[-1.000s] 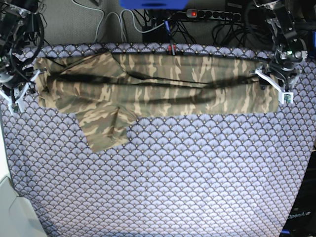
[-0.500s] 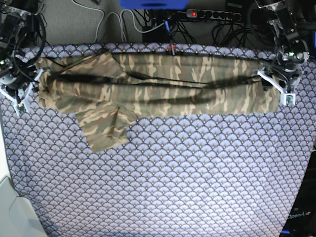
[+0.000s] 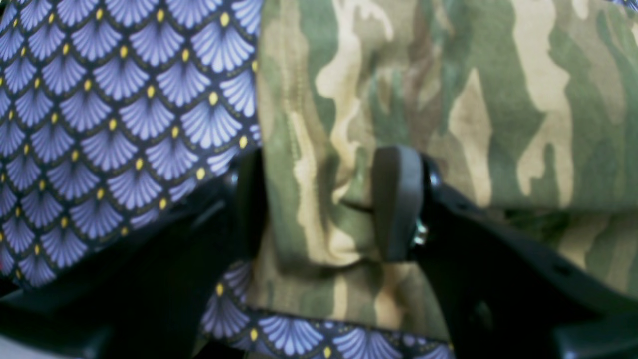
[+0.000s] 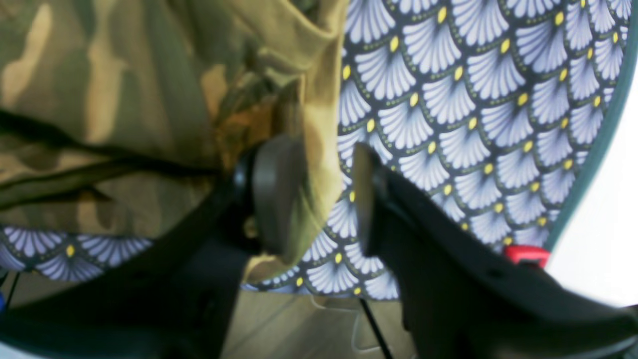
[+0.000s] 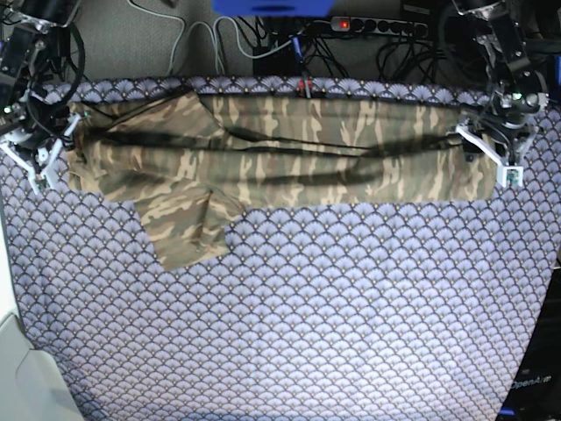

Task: Fold the T-shirt properly
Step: 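Pull the strip end at the right gripper outward to straighten it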

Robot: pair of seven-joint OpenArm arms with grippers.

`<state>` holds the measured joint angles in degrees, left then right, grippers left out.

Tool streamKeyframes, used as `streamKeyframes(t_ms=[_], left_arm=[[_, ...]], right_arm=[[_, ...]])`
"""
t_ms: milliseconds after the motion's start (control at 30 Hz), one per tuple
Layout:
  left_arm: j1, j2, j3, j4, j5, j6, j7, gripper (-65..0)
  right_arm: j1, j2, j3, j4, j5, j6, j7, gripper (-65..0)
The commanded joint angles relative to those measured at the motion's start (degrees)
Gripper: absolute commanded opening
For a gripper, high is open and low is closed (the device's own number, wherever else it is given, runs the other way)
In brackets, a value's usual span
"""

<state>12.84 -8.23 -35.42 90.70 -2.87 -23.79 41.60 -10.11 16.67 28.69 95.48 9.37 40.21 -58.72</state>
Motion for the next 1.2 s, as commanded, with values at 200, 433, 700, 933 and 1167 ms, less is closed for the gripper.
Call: streamKeyframes(t_ms=[200, 433, 700, 933, 1167], left_arm=[[-0.3, -0.7, -0.1, 0.9, -0.3, 0.2, -0.9, -31.8], [-0.2, -0.7, -0.1, 0.9, -0.3, 0.2, -0.9, -31.8], [-0.2, -0.7, -0.1, 0.9, -0.3, 0.2, -0.9, -31.8], [-0.3, -0.5, -0.1, 0.9, -0.3, 0.2, -0.9, -31.8], [-0.3, -0.5, -0.1, 0.9, -0.3, 0.2, -0.9, -31.8]], right_arm=[[0.4, 0.8, 0.5, 7.2, 2.1, -0.2, 0.8, -28.7], [1.2, 0.0, 0.8, 8.0, 7.0, -0.2, -4.4, -26.4], [3.1, -1.7, 0.5, 7.5, 7.1, -0.2, -5.9, -26.4], [6.4, -2.2, 0.4, 4.4, 7.2, -0.2, -8.5, -26.4], [6.6, -3.3, 0.4, 4.6, 7.2, -0.2, -8.5, -26.4]])
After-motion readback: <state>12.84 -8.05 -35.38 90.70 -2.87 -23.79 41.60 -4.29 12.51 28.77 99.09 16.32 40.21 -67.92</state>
